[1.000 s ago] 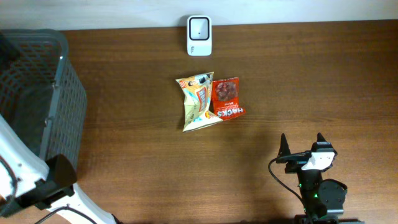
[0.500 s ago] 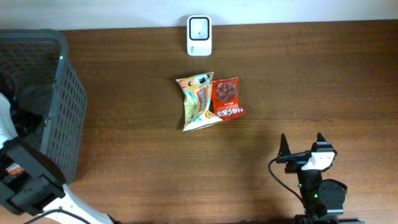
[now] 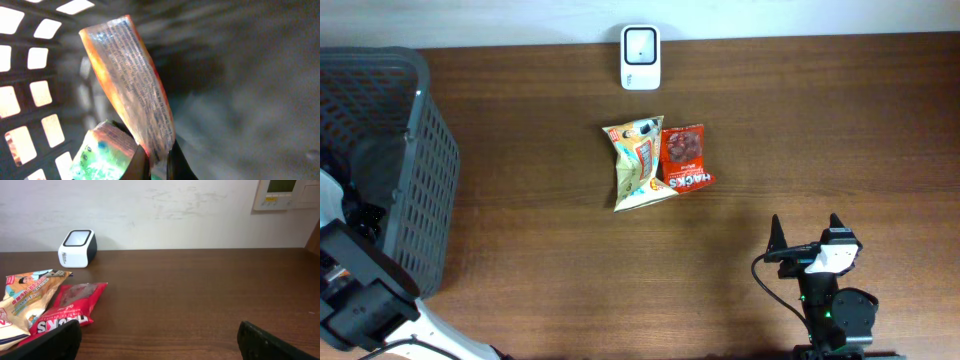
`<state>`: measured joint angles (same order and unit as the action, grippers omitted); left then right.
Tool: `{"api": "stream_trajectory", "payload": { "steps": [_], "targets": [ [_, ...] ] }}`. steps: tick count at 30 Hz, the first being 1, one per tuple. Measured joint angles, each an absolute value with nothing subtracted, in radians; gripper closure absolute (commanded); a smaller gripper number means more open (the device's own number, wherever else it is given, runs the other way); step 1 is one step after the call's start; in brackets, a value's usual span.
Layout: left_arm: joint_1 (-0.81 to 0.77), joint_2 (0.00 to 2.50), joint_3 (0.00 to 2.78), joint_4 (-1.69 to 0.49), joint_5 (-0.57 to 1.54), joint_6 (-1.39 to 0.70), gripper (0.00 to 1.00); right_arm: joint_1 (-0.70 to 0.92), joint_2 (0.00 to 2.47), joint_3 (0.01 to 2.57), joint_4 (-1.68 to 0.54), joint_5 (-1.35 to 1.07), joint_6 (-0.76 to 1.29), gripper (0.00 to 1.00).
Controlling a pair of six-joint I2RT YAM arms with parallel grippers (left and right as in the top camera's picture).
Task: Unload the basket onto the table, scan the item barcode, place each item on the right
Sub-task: 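Grasp the orange tissue pack in the basket and place it on the table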
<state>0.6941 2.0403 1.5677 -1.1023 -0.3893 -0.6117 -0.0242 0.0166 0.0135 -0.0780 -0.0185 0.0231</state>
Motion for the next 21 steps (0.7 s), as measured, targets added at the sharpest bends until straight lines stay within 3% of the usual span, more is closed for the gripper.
{"api": "stream_trajectory", "payload": {
  "steps": [7,14,17,21],
  "targets": [
    [0.694,1.95,1.617,-1.143,-0.258,-0.611,1.0,-0.024,0.017,0.014,-0.078,-0.019,0.023,0.02],
    [0.673,1.41,1.695,-0.995,0.128,-0.611,1.0,-0.024,0.017,0.014,-0.078,-0.018,0.023,0.02],
    [0.503,1.246,1.698,-0.955,0.223,-0.596,1.0,-0.024,0.017,0.014,-0.078,-0.019,0.023,0.02],
    [0.082,1.176,1.699,-0.921,0.263,-0.433,1.0,-0.024,0.017,0.014,-0.078,-0.018,0.023,0.02]
  ]
}}
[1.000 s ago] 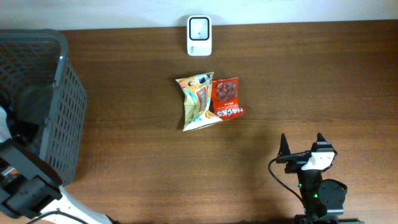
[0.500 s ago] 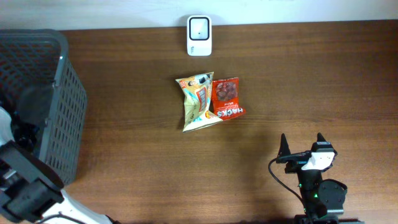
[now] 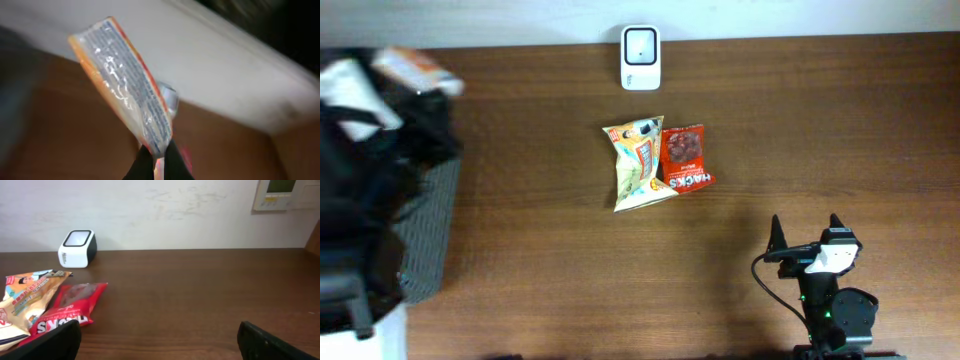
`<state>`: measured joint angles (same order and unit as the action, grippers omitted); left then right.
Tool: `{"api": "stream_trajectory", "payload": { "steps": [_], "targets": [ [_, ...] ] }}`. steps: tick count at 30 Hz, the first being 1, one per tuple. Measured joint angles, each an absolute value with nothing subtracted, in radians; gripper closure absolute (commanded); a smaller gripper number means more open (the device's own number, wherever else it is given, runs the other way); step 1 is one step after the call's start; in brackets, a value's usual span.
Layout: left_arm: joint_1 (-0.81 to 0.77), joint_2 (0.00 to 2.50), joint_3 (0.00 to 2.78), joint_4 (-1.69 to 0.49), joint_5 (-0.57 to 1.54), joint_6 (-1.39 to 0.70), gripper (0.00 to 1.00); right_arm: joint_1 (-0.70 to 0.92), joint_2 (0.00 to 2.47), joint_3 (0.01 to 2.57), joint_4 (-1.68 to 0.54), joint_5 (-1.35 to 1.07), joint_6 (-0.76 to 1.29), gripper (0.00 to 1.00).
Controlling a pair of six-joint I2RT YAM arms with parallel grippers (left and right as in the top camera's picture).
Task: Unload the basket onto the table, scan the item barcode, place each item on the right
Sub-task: 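Grasp the orange tissue pack in the basket and place it on the table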
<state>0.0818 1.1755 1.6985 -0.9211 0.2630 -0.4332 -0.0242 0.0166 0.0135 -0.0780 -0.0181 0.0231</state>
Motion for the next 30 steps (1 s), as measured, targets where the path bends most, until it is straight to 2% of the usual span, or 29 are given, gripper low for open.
{"api": "stream_trajectory", "payload": {
  "steps": [1,2,5,7,13,16,17,20,21,22,23,24,26,27,30],
  "targets": [
    [0.006,1.187,1.699,-0.923,0.252,-0.413,1.0,-0.024,0.017,0.014,-0.078,-0.017,0.023,0.02],
    [-0.142,1.234,1.699,-0.923,0.232,-0.352,1.0,-0.024,0.017,0.014,-0.078,-0.018,0.023,0.02],
    [-0.326,1.378,1.703,-0.967,0.057,-0.271,1.0,-0.024,0.017,0.014,-0.078,-0.017,0.023,0.02],
    [-0.419,1.568,1.701,-1.018,-0.093,-0.228,1.0,-0.024,0.017,0.014,-0.078,-0.017,0.023,0.02],
    [-0.433,1.928,1.694,-1.037,-0.248,-0.201,1.0,-0.024,0.017,0.014,-0.078,-0.015,0.023,0.02],
    [-0.433,2.041,1.694,-1.039,-0.259,-0.185,0.95,-0.024,0.017,0.014,-0.078,-0.015,0.023,0.02],
    [-0.433,2.061,1.694,-1.037,-0.259,-0.179,0.85,-0.024,0.017,0.014,-0.078,-0.015,0.023,0.01],
    [-0.433,2.07,1.694,-1.026,-0.26,-0.168,0.66,-0.024,0.017,0.014,-0.078,-0.015,0.023,0.01],
    [-0.433,2.07,1.694,-1.026,-0.26,-0.165,0.6,-0.024,0.017,0.014,-0.078,-0.015,0.022,0.02],
    [-0.433,2.07,1.694,-1.026,-0.26,-0.161,0.59,-0.024,0.017,0.014,-0.078,-0.015,0.023,0.02],
    [-0.433,2.07,1.695,-1.032,-0.262,-0.15,0.49,-0.024,0.017,0.014,-0.078,-0.015,0.023,0.02],
    [-0.433,2.07,1.704,-1.056,-0.263,-0.142,0.46,-0.024,0.017,0.014,-0.078,-0.015,0.023,0.01],
    [-0.433,2.076,1.825,-1.167,-0.267,-0.133,0.32,-0.024,0.017,0.014,-0.078,-0.016,0.023,0.02],
    [-0.433,2.078,1.908,-1.23,-0.267,-0.133,0.01,-0.024,0.016,0.014,-0.078,-0.015,0.023,0.02],
    [-0.424,2.088,2.235,-1.446,-0.27,-0.137,0.01,-0.024,0.017,0.014,-0.079,-0.015,0.023,0.02]
  ]
}}
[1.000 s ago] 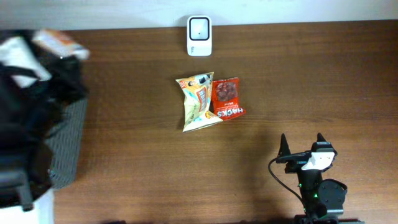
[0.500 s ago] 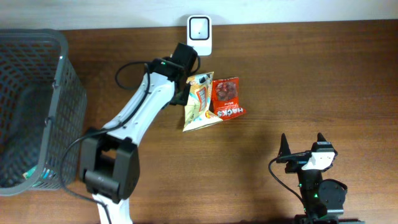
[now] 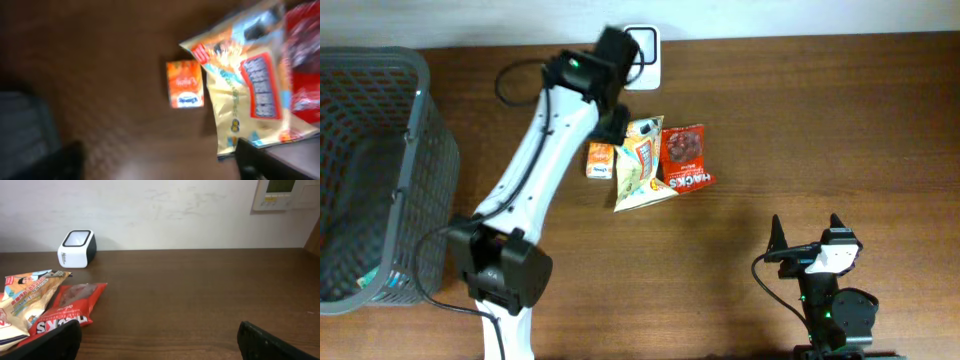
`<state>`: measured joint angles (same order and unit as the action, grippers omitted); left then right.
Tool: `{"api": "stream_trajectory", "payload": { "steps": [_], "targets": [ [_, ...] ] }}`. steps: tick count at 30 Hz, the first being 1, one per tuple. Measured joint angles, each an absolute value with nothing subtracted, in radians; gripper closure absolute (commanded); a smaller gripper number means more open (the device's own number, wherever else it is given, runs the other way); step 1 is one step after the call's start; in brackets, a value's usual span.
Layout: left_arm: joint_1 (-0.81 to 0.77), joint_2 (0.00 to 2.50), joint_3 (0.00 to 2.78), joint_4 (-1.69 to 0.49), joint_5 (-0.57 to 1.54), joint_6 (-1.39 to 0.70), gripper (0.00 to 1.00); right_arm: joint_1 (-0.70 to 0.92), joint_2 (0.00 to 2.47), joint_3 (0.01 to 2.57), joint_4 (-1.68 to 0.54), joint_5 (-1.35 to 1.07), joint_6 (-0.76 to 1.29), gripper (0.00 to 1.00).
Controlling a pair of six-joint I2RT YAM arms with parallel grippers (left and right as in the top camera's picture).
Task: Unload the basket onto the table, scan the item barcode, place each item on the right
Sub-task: 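Grasp the orange tissue pack in the basket and place it on the table, then grasp the green Kleenex tissue pack in the basket and place it on the table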
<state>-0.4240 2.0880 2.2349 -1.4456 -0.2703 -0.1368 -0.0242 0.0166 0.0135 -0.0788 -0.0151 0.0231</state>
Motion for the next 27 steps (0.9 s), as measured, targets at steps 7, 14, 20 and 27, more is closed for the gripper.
{"api": "stream_trajectory", "payload": {
  "steps": [7,14,20,27],
  "targets": [
    [-0.197,2.015,2.727,-1.684,-0.232,-0.223,0.01,-0.024,0.017,0.014,-0.078,-0.015,0.023,0.02],
    [0.281,1.739,2.707,-1.687,-0.211,-0.299,0.01,-0.024,0.017,0.014,-0.078,-0.015,0.023,0.02],
    [0.5,1.673,2.367,-1.66,-0.274,-0.485,0.01,-0.024,0.017,0.014,-0.078,-0.015,0.023,0.01],
    [0.617,1.707,1.697,-1.26,-0.328,-0.648,0.01,-0.024,0.017,0.014,-0.078,-0.015,0.023,0.02]
  ]
}}
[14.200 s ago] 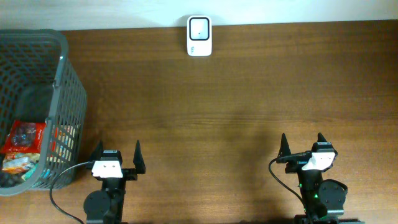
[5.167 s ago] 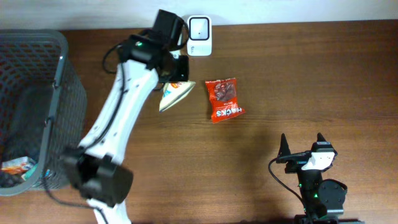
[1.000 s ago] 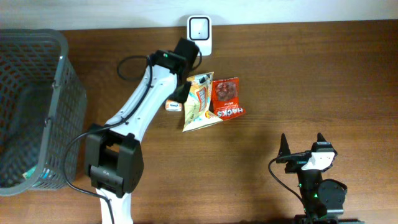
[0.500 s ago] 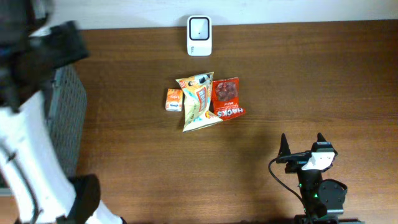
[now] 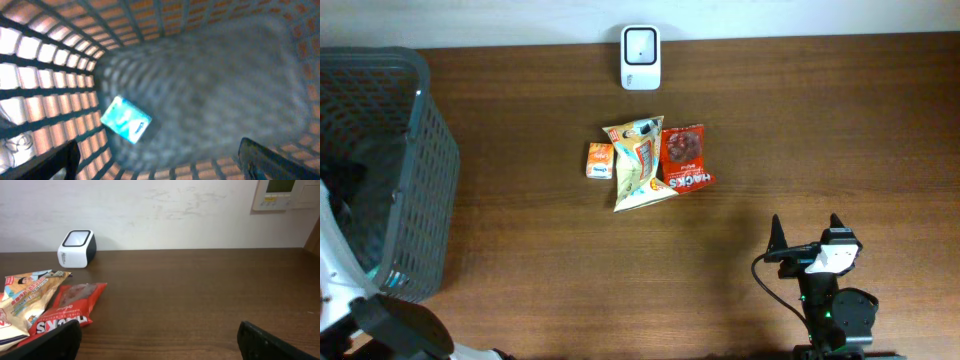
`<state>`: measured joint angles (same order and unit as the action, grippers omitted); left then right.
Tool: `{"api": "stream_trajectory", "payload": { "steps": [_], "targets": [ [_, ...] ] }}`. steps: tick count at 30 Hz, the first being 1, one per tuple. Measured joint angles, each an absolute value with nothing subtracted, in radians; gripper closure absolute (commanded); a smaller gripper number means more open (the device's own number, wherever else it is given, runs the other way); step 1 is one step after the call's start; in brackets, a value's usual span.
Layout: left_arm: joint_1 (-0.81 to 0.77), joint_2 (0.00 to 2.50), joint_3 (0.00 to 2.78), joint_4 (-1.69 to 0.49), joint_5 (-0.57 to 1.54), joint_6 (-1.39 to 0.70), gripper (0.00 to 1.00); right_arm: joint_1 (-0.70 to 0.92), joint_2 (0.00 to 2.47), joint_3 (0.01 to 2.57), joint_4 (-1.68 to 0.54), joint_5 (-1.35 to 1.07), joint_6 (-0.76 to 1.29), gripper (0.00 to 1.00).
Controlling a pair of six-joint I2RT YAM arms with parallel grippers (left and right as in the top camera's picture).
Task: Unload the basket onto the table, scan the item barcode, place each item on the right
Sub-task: 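Grasp the green Kleenex tissue pack in the basket and place it on the table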
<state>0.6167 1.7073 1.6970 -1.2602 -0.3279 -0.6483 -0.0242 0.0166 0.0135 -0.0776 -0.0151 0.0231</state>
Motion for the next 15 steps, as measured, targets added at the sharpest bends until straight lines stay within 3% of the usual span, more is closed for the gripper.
{"api": "stream_trajectory", "payload": {
  "steps": [11,15],
  "targets": [
    [0.662,1.708,1.227,-0.898,-0.329,-0.657,0.0,-0.024,0.017,0.014,-0.078,-0.015,0.023,0.02],
    [0.662,1.708,1.134,-0.854,-0.326,-0.698,0.1,-0.024,0.017,0.014,-0.078,-0.015,0.023,0.02]
  ]
}}
